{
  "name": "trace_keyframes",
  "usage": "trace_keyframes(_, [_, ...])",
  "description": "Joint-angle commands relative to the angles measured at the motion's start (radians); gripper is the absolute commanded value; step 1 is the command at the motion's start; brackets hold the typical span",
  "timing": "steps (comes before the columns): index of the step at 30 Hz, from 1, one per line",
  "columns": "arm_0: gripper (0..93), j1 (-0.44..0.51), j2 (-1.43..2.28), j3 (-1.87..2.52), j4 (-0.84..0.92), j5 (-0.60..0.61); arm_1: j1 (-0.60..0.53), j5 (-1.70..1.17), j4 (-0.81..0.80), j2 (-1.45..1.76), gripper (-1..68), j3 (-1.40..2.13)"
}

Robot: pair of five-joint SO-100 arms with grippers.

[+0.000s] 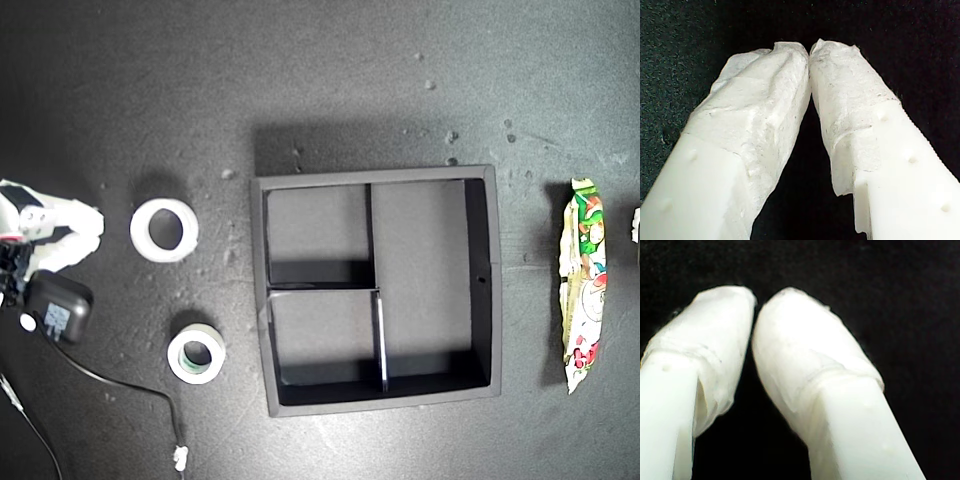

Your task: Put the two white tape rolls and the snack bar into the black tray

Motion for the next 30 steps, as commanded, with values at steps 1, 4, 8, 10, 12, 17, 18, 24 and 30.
trace_keyframes(1, [0.3, 0.008, 0.051, 0.057, 0.035, 0.005, 0.106, -0.086, 0.008, -0.008, -0.2, 0.011])
trace_keyframes(4, [0.3, 0.008, 0.051, 0.057, 0.035, 0.005, 0.127, -0.083, 0.008, -0.008, -0.2, 0.011])
trace_keyframes(8, [0.3, 0.008, 0.051, 0.057, 0.035, 0.005, 0.138, -0.066, 0.011, -0.008, -0.2, 0.011])
trace_keyframes(10, [0.3, 0.008, 0.051, 0.057, 0.035, 0.005, 0.14, -0.063, 0.011, -0.008, -0.2, 0.011])
trace_keyframes(12, [0.3, 0.008, 0.051, 0.057, 0.035, 0.005, 0.141, -0.063, 0.011, -0.008, -0.2, 0.011])
trace_keyframes(17, [0.3, 0.008, 0.051, 0.057, 0.035, 0.005, 0.141, -0.063, 0.011, -0.008, -0.2, 0.011])
trace_keyframes(18, [0.3, 0.008, 0.051, 0.057, 0.035, 0.005, 0.141, -0.063, 0.011, -0.008, -0.2, 0.011])
trace_keyframes(24, [0.3, 0.008, 0.051, 0.057, 0.035, 0.005, 0.143, -0.063, 0.011, -0.008, -0.2, 0.011])
trace_keyframes(30, [0.3, 0.008, 0.051, 0.057, 0.035, 0.005, 0.15, -0.063, 0.011, -0.008, -0.2, 0.011])
